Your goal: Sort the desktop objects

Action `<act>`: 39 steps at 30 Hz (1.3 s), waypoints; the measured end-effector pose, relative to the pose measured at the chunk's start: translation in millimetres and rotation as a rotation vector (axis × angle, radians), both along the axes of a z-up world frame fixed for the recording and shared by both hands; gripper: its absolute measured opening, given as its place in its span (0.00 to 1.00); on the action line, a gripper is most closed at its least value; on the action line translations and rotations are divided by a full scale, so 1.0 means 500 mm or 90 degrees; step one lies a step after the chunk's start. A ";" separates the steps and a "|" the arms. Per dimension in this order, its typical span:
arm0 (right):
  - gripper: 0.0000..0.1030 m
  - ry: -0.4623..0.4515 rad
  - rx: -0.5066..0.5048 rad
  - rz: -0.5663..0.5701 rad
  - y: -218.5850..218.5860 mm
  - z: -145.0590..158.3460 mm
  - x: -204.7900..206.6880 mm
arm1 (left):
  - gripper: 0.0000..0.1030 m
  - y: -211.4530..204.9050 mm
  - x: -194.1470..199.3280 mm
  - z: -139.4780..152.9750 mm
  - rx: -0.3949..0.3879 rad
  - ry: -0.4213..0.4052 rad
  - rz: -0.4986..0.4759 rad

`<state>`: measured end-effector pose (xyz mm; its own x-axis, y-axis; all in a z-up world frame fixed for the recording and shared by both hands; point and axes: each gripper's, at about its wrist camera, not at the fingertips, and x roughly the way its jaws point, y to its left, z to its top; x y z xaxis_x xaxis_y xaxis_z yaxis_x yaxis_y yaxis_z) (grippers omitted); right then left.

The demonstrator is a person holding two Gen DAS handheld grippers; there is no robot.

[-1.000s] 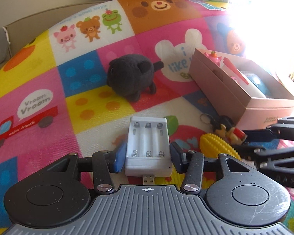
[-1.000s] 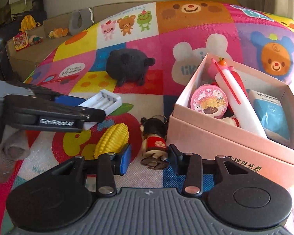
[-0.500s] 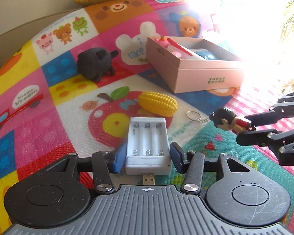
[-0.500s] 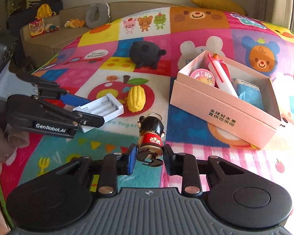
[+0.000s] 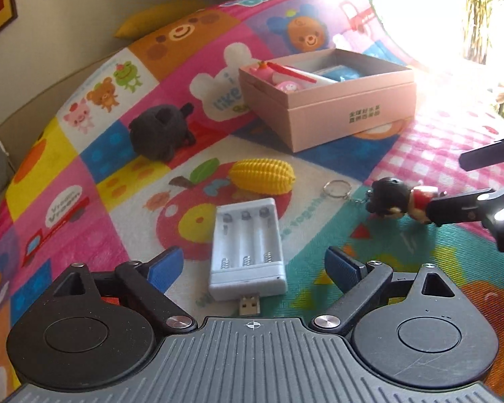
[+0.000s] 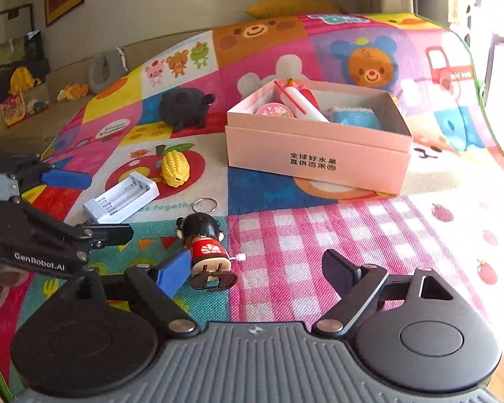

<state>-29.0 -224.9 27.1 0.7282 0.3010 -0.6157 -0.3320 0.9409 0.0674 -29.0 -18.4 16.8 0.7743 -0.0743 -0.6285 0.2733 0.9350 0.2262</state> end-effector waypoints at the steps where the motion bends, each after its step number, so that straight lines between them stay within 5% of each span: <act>1: 0.89 0.010 0.008 -0.008 -0.003 -0.005 0.005 | 0.96 0.007 0.006 -0.002 0.007 -0.003 0.013; 6: 1.00 0.055 0.015 -0.037 -0.010 -0.018 0.028 | 0.96 0.053 0.046 0.000 0.063 -0.040 0.117; 9: 1.00 0.050 -0.007 -0.038 0.000 -0.021 0.024 | 0.96 0.071 0.061 0.018 0.028 -0.042 0.139; 17: 1.00 0.071 0.005 -0.010 -0.012 -0.005 0.041 | 0.97 0.031 0.105 0.066 -0.180 -0.010 0.030; 20: 1.00 0.002 0.025 -0.054 -0.050 0.067 0.081 | 0.97 -0.013 0.143 0.079 -0.234 0.000 -0.039; 24: 1.00 -0.014 0.085 -0.089 -0.110 0.154 0.212 | 0.99 -0.086 0.195 0.073 -0.221 0.002 -0.092; 30: 1.00 0.107 0.096 -0.183 -0.140 0.118 0.444 | 0.99 -0.117 0.252 0.041 -0.251 0.053 -0.115; 39: 1.00 0.117 0.042 -0.106 -0.048 0.089 0.497 | 1.00 -0.052 0.261 0.057 -0.289 0.056 -0.105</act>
<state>219.8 -248.8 71.7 0.6484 0.2299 -0.7258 -0.1492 0.9732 0.1749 101.5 -44.4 45.2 0.6750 -0.4730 -0.5662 0.4256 0.8765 -0.2248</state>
